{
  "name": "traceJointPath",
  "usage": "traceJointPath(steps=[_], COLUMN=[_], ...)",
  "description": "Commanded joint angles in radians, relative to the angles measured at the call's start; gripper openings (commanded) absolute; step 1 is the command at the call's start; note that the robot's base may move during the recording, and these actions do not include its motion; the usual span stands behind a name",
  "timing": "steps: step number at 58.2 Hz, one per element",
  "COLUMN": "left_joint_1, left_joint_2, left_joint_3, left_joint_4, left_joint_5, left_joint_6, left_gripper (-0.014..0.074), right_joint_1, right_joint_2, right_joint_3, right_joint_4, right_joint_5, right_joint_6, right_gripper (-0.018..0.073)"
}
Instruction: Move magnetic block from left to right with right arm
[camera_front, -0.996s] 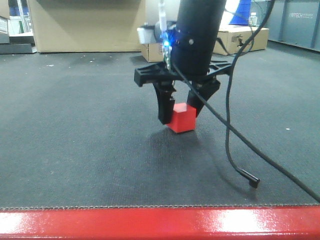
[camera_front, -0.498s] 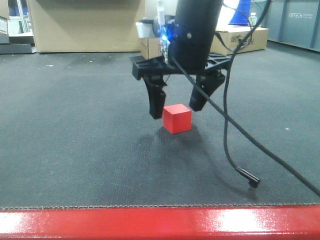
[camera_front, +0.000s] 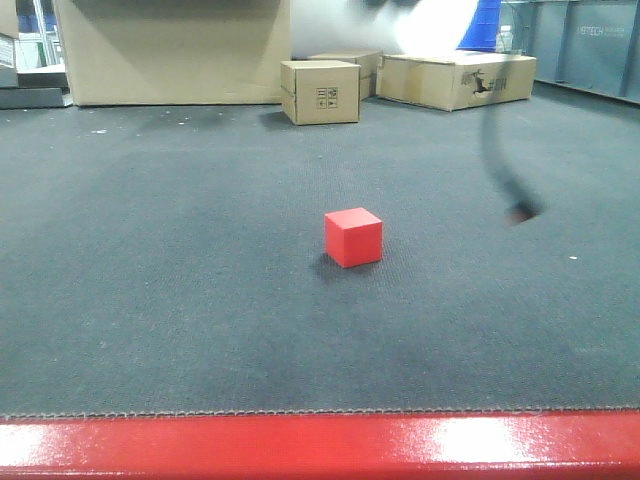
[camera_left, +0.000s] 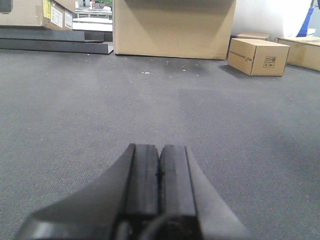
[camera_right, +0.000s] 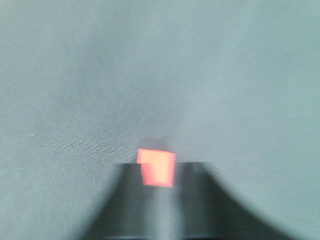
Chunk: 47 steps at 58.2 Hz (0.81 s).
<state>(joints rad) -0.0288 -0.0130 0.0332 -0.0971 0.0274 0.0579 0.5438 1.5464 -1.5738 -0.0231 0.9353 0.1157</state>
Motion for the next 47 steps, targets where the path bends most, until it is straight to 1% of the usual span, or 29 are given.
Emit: traceJointPath(steps=[1,9,19,28,38,47], left_joint_1=[0.0,0.0,0.0,0.0,0.0,0.0], left_joint_2=[-0.009,-0.009,-0.009,-0.009,-0.009,-0.009], left_joint_3=[0.01,0.01,0.01,0.01,0.01,0.01], left_joint_4=[-0.005,-0.005,-0.005,-0.005,-0.005,-0.005], left_joint_5=[-0.084,-0.084,-0.084,-0.084,-0.084,-0.084], left_joint_6=[-0.006,-0.006,-0.006,-0.006,-0.006,-0.006], left_gripper=[-0.0126,-0.0126,-0.0126,-0.0126,-0.0126,-0.0126], right_joint_1=[-0.008,-0.008,-0.008,-0.008,-0.008,-0.008], right_joint_2=[-0.154,-0.326,-0.562,-0.772,-1.002,-1.106], right_joint_3=[0.065,0.235,0.503,0.721,0.899,0.969], right_joint_4=[-0.037,-0.046,-0.047,-0.047,-0.047,-0.047], right_joint_5=[-0.091,-0.178,-0.328,-0.428,-0.449,-0.444], right_joint_6=[-0.002,-0.002,-0.002,-0.002,-0.002,-0.002], right_gripper=[0.0063,0.0065,0.0065,0.0066,0.0066,0.0066])
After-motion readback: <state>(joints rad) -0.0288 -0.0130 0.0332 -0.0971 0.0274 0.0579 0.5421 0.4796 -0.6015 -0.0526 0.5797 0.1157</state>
